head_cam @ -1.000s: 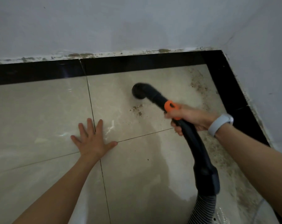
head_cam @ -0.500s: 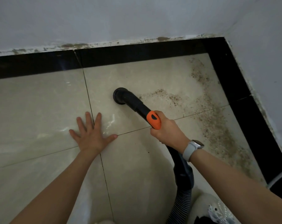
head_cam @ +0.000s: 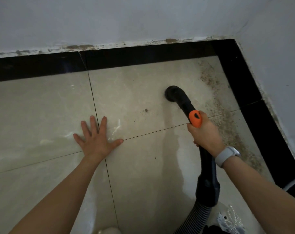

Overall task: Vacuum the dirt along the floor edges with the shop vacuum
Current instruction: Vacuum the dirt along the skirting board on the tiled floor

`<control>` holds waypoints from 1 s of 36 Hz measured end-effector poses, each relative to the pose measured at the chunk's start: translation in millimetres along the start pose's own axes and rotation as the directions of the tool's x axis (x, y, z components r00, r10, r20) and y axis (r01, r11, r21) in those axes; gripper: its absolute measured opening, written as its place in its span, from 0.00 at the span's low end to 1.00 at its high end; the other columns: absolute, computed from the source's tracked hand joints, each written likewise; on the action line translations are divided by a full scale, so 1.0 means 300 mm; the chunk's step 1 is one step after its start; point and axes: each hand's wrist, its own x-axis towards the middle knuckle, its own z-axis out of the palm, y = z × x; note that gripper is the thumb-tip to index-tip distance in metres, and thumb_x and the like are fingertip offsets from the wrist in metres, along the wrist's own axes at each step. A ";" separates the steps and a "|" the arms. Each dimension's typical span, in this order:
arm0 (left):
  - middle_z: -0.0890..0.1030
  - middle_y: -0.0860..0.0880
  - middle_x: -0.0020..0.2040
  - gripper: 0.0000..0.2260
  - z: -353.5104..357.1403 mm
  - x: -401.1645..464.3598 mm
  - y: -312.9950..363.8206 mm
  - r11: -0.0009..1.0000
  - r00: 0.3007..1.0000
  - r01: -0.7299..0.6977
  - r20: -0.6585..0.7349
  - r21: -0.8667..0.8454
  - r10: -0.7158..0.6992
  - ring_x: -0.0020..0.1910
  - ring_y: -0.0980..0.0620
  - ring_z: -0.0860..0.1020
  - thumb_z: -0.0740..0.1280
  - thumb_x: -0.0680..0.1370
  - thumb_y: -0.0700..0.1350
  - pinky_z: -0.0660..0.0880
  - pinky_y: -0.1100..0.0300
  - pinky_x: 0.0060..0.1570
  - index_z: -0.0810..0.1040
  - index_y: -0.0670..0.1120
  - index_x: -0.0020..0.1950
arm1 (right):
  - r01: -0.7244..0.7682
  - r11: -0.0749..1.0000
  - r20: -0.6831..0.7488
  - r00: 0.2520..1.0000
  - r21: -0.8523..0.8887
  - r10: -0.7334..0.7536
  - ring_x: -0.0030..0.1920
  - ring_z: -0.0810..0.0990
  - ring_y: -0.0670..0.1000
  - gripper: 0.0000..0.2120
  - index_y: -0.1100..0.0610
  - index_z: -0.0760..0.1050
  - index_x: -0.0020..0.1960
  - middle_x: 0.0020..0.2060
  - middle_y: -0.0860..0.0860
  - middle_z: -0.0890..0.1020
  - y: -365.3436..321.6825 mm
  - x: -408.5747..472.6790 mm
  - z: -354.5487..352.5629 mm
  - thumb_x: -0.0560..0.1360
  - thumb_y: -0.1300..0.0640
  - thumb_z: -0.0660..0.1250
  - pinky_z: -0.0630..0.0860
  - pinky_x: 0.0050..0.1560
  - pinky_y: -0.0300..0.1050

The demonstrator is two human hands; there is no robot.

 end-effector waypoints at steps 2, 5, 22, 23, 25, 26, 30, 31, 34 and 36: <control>0.34 0.49 0.78 0.48 0.001 0.003 0.000 1.000 1.000 0.001 0.000 0.001 -0.001 0.75 0.41 0.33 0.61 0.68 0.74 0.41 0.33 0.71 0.39 0.59 0.77 | 0.033 0.999 0.020 0.999 -0.008 -0.033 0.34 0.81 0.62 0.23 0.51 0.65 0.67 0.38 0.56 0.80 -0.033 -0.011 0.015 0.74 0.53 0.65 0.81 0.40 0.56; 0.33 0.49 0.78 0.48 0.001 0.005 -0.002 1.000 1.000 0.005 0.006 0.010 -0.005 0.75 0.41 0.33 0.61 0.68 0.74 0.41 0.33 0.71 0.38 0.59 0.77 | 0.157 0.985 0.081 0.985 -0.073 -0.151 0.37 0.80 0.61 0.25 0.49 0.62 0.70 0.39 0.56 0.80 -0.112 -0.038 0.070 0.75 0.52 0.64 0.78 0.42 0.51; 0.33 0.50 0.78 0.48 -0.006 0.007 -0.003 0.999 1.000 -0.007 0.013 0.043 0.007 0.76 0.41 0.34 0.60 0.67 0.75 0.43 0.33 0.70 0.37 0.60 0.77 | 0.178 0.982 0.157 0.973 -0.058 -0.168 0.35 0.80 0.60 0.21 0.54 0.64 0.67 0.40 0.56 0.79 -0.359 0.080 0.123 0.74 0.58 0.61 0.81 0.40 0.55; 0.33 0.50 0.77 0.48 -0.006 0.008 -0.005 0.999 1.000 -0.010 0.019 0.041 0.010 0.75 0.41 0.33 0.60 0.67 0.75 0.42 0.33 0.70 0.37 0.60 0.77 | 0.206 0.976 0.190 0.963 -0.068 -0.190 0.34 0.79 0.59 0.21 0.54 0.64 0.67 0.38 0.56 0.78 -0.354 0.053 0.125 0.75 0.57 0.61 0.80 0.39 0.53; 0.32 0.50 0.77 0.49 -0.002 0.008 -0.010 0.999 1.000 -0.016 0.023 0.032 0.016 0.75 0.41 0.32 0.60 0.67 0.75 0.41 0.34 0.70 0.36 0.59 0.77 | 0.259 0.962 0.259 0.938 -0.089 -0.228 0.32 0.78 0.57 0.21 0.53 0.63 0.68 0.37 0.54 0.77 -0.332 -0.004 0.127 0.76 0.57 0.61 0.79 0.38 0.51; 0.32 0.50 0.77 0.49 0.000 0.009 -0.012 0.999 1.000 -0.020 0.021 0.025 0.019 0.75 0.41 0.32 0.60 0.67 0.75 0.40 0.34 0.70 0.36 0.59 0.77 | 0.276 0.956 0.286 0.928 -0.099 -0.238 0.31 0.77 0.56 0.22 0.52 0.62 0.69 0.36 0.54 0.77 -0.317 -0.032 0.124 0.76 0.57 0.61 0.79 0.37 0.50; 0.32 0.51 0.77 0.48 0.004 0.008 -0.024 0.999 0.999 -0.037 0.014 -0.006 0.037 0.75 0.42 0.31 0.61 0.68 0.74 0.38 0.35 0.70 0.37 0.60 0.77 | 0.264 0.955 0.318 0.924 -0.134 -0.211 0.29 0.76 0.53 0.25 0.51 0.61 0.71 0.37 0.52 0.76 -0.235 -0.085 0.092 0.76 0.56 0.62 0.78 0.35 0.47; 0.32 0.51 0.77 0.47 0.003 0.008 -0.029 0.999 0.999 -0.041 0.016 -0.009 0.041 0.75 0.42 0.31 0.60 0.68 0.74 0.38 0.35 0.70 0.37 0.60 0.77 | 0.225 0.965 0.287 0.941 -0.135 -0.180 0.31 0.79 0.56 0.25 0.51 0.62 0.71 0.39 0.54 0.77 -0.217 -0.077 0.081 0.76 0.56 0.63 0.80 0.37 0.50; 0.32 0.51 0.77 0.47 -0.002 0.007 -0.033 0.999 0.999 -0.043 0.015 -0.005 0.043 0.75 0.43 0.31 0.61 0.69 0.73 0.38 0.36 0.71 0.37 0.59 0.77 | 0.141 0.983 0.184 0.976 -0.121 -0.117 0.35 0.80 0.61 0.25 0.51 0.62 0.71 0.41 0.58 0.80 -0.194 -0.059 0.056 0.75 0.56 0.63 0.81 0.39 0.56; 0.33 0.51 0.78 0.47 -0.004 0.003 -0.028 0.999 0.999 -0.040 0.008 -0.006 0.040 0.75 0.43 0.32 0.61 0.69 0.73 0.39 0.36 0.71 0.38 0.59 0.77 | 0.157 0.978 0.200 0.971 -0.134 -0.129 0.37 0.80 0.61 0.26 0.52 0.61 0.72 0.42 0.58 0.79 -0.195 -0.078 0.050 0.75 0.57 0.62 0.80 0.41 0.53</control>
